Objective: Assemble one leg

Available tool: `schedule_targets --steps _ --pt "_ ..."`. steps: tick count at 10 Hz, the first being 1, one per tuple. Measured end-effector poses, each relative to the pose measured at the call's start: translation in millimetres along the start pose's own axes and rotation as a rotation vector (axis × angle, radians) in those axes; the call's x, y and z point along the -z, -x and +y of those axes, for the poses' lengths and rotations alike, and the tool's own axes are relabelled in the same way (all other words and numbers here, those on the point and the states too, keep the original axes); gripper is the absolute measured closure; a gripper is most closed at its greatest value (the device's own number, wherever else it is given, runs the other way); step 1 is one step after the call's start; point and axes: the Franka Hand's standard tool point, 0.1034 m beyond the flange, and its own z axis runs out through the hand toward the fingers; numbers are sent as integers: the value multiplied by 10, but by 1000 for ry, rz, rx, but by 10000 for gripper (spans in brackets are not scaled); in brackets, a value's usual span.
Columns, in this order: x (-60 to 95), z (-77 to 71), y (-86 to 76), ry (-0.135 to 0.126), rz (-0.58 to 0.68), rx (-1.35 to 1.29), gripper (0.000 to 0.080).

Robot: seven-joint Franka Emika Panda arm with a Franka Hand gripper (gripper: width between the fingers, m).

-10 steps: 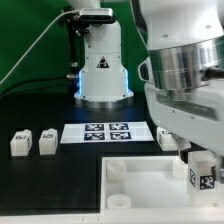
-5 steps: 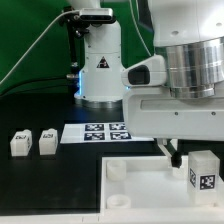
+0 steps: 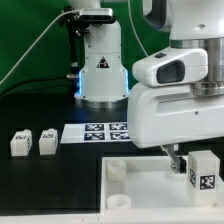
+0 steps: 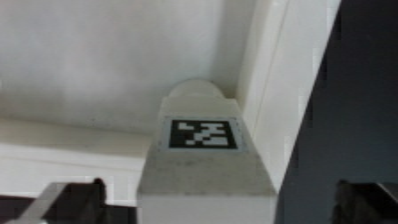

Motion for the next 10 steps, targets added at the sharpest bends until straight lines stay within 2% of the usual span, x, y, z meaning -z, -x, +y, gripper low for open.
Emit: schedule_targets --steps 2,3,4,8,10 --pt "0 2 0 0 0 -59 410" --pt "-1 -1 0 -1 0 -123 410" --pt "-2 29 2 1 0 -262 502" --pt "-25 49 27 -28 -7 -991 503" --pt "-29 40 33 -67 -40 -1344 503"
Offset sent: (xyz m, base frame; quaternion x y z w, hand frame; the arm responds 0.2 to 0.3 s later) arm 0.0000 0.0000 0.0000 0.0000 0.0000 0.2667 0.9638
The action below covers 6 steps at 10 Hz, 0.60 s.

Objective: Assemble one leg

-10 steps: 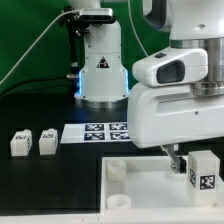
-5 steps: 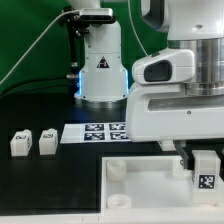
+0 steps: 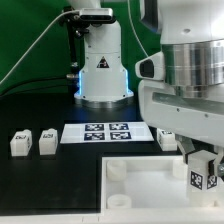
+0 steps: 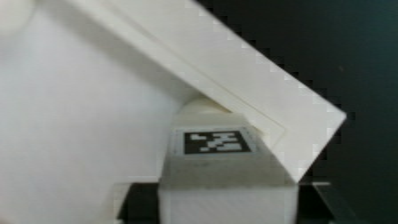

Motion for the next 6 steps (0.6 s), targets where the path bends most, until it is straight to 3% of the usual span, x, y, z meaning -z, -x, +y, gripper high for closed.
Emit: schedule_targets --steps 2,5,6 --pt "-1 -7 -3 -15 -32 -213 503" --pt "-3 -17 23 -16 -48 -458 503" --pt "-3 -16 24 -17 -47 -412 425"
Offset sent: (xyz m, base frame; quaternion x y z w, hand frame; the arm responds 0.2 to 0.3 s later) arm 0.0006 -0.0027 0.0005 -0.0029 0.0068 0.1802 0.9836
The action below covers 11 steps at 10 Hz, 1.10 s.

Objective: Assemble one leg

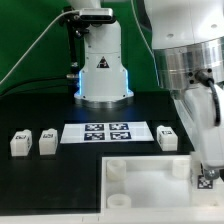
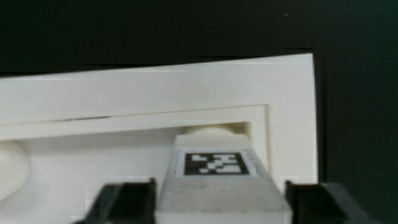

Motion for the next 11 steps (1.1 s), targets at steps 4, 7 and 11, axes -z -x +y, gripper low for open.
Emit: schedule_targets --steps 4,7,11 --pt "-53 41 -25 19 20 343 155" --pt "-44 42 -15 32 36 663 151" --pt "-1 1 5 63 60 1196 151"
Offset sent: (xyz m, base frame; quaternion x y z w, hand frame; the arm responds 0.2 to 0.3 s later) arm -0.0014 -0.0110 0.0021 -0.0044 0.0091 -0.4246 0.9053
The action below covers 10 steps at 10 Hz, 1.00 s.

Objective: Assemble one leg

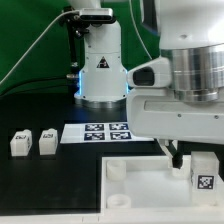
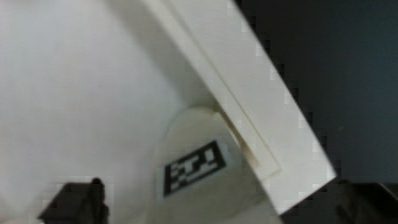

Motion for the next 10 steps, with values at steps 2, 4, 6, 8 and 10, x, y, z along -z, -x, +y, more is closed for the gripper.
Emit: schedule_targets --steps 2,4,6,8,10 --pt "34 14 -38 1 9 282 151" --pt "31 28 -50 5 13 377 151" --pt "30 30 -51 5 13 357 274" --pt "32 38 -57 2 13 184 505" --pt "34 51 -66 -2 13 -37 505"
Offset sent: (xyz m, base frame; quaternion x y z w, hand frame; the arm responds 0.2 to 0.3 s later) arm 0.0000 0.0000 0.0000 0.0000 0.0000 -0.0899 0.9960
